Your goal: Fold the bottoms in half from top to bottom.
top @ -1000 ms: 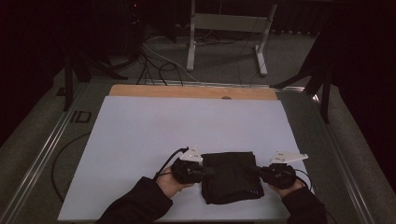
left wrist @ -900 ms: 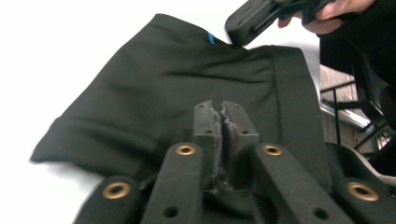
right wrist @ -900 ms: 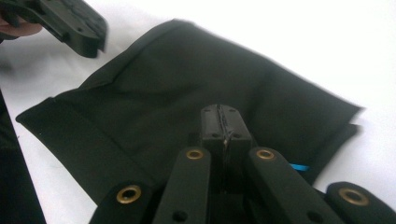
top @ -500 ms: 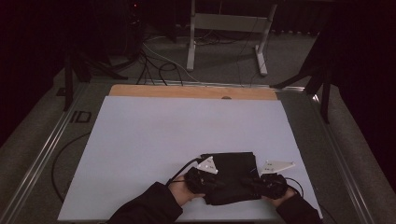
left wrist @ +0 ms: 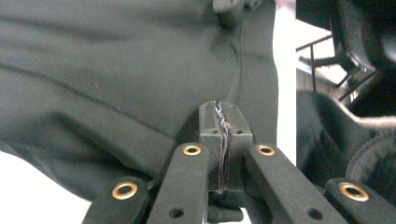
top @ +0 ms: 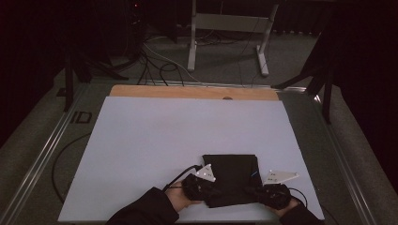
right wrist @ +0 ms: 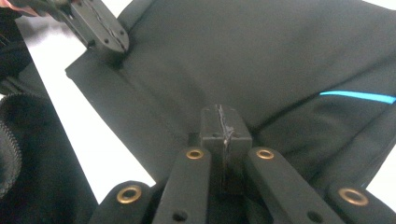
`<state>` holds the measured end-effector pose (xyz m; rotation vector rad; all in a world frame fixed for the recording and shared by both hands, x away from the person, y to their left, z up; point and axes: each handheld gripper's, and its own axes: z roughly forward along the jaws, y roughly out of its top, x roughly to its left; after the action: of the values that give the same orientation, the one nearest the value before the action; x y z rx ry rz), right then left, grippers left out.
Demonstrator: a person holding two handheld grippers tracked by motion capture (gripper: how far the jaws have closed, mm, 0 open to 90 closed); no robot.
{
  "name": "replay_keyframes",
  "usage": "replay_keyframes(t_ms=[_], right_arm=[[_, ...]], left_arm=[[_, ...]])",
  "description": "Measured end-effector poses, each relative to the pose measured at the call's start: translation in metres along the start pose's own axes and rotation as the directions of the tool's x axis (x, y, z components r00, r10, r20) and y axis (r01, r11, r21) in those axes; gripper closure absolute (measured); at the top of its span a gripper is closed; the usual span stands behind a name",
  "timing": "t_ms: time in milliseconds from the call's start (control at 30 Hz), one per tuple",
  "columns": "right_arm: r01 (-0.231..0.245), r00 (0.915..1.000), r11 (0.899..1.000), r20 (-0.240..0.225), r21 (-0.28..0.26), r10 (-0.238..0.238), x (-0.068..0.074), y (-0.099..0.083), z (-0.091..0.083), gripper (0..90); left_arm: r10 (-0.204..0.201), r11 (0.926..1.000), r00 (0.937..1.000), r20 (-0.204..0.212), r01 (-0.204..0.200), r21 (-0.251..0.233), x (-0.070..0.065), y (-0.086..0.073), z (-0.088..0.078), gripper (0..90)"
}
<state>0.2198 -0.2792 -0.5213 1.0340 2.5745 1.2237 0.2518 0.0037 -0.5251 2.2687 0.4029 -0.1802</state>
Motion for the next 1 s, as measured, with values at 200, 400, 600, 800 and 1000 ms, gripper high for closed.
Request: replay_keyframes(t_ms=[200, 400, 600, 800, 1000], right_arm=[[0.014, 0.9998, 1.000, 0.013, -0.003, -0.014, 0.009, -0.006, -0.003, 90.0], [0.014, 0.9998, 1.000, 0.012, -0.014, -0.014, 0.009, -0.007, -0.002, 90.0], [0.016, 0.9998, 1.000, 0.012, -0.008, -0.016, 0.008, -0.006, -0.002, 89.9], [0.013, 0.9998, 0.999, 0.014, -0.030, -0.013, 0.006, -0.001, -0.008, 83.8], [0.023, 0.9996, 0.999, 0.018, -0.046, -0.022, 0.006, 0.009, -0.014, 68.1]], left_arm=[[0.005, 1.0000, 1.0000, 0.007, -0.005, 0.000, 0.000, -0.004, 0.001, 89.9], [0.013, 0.9999, 0.9999, 0.004, -0.013, -0.004, 0.001, -0.005, 0.003, 89.9], [0.011, 0.9999, 0.9998, 0.018, -0.011, -0.007, 0.003, -0.005, 0.002, 89.4], [0.015, 0.9994, 0.9994, 0.030, -0.014, -0.032, 0.002, -0.001, -0.006, 82.1], [0.038, 0.9976, 0.9992, 0.010, -0.037, -0.057, 0.000, 0.009, -0.016, 66.2]])
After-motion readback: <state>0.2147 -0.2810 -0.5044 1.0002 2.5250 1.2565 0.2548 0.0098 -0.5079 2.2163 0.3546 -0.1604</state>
